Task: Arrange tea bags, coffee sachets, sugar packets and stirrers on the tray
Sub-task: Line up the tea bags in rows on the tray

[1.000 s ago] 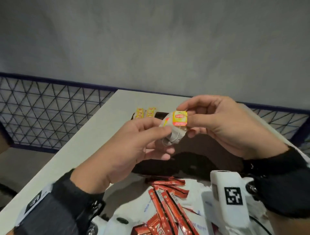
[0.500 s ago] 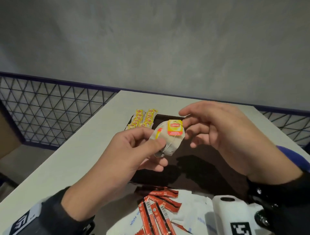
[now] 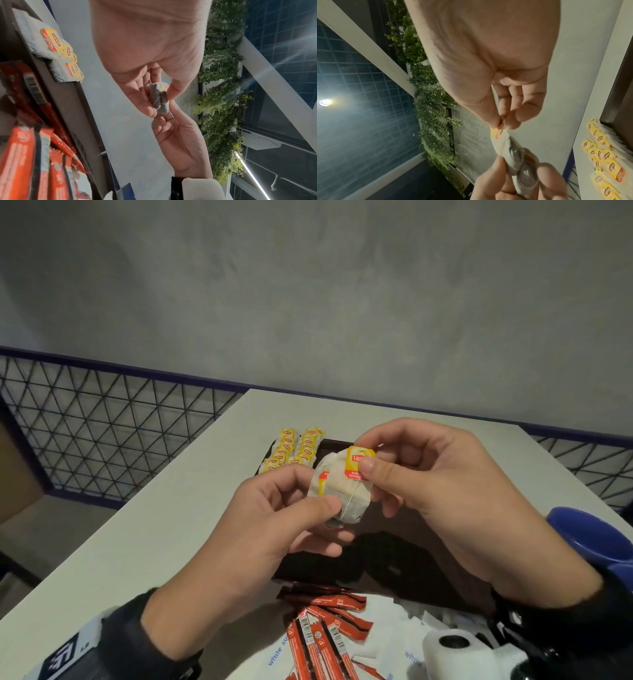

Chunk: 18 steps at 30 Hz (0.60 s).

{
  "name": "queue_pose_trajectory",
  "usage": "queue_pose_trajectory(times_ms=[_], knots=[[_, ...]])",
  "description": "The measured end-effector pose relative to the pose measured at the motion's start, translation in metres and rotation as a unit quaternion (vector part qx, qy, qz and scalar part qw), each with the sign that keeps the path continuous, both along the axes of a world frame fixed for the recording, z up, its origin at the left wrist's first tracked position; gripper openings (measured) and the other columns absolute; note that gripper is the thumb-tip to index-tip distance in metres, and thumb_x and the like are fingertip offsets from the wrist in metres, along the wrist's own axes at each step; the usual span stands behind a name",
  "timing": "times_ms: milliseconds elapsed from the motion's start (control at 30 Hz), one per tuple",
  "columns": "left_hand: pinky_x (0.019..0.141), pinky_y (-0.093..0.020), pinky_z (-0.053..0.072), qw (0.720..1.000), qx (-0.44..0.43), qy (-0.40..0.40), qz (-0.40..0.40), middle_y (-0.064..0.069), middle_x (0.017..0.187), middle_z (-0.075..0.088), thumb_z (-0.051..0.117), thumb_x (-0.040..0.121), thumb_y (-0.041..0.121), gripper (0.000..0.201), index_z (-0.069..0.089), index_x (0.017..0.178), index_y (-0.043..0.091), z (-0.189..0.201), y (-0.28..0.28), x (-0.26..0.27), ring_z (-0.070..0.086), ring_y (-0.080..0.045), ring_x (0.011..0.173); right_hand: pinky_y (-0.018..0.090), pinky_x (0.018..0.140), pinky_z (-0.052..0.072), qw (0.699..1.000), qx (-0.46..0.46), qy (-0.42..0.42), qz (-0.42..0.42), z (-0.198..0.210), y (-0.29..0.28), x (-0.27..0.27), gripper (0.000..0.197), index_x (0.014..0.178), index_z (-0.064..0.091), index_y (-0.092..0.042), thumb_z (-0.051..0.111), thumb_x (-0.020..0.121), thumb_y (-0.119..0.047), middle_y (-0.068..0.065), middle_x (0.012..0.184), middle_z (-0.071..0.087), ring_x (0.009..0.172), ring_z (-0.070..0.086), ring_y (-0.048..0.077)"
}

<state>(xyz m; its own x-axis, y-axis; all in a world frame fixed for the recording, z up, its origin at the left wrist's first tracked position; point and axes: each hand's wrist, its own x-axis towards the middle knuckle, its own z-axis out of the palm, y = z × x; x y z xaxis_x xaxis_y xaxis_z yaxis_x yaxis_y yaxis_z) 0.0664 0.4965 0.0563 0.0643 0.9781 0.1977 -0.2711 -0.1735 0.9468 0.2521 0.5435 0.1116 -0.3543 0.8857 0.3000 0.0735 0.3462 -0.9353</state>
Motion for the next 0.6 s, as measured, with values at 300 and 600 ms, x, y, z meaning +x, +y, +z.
queue_pose_trajectory(times_ms=[300,600], knots=[[0.063,-0.030,0.061,1.000,0.008,-0.004,0.013,-0.015,0.097,0.077,0.073,0.077,0.013,0.010,0.077,0.086,0.014,-0.0035,0.0010,0.0000,0.077,-0.029,0.086,0.038,0.060,0.050,0.999,-0.032,-0.001,-0.021,0.0019,-0.0022,-0.0012,0.005,0.084,0.075,-0.008,0.073,0.087,-0.011,0.016,0.083,0.076,0.072,0.064,0.025],[0.062,-0.028,0.060,1.000,0.004,-0.006,0.020,-0.016,0.098,0.077,0.074,0.079,0.016,0.010,0.078,0.088,0.016,-0.0038,0.0013,-0.0008,0.077,-0.030,0.084,0.031,0.055,0.050,1.000,0.003,-0.026,-0.015,-0.0003,-0.0003,-0.0004,0.006,0.091,0.079,-0.012,0.076,0.086,-0.015,0.019,0.082,0.074,0.065,0.064,0.021]])
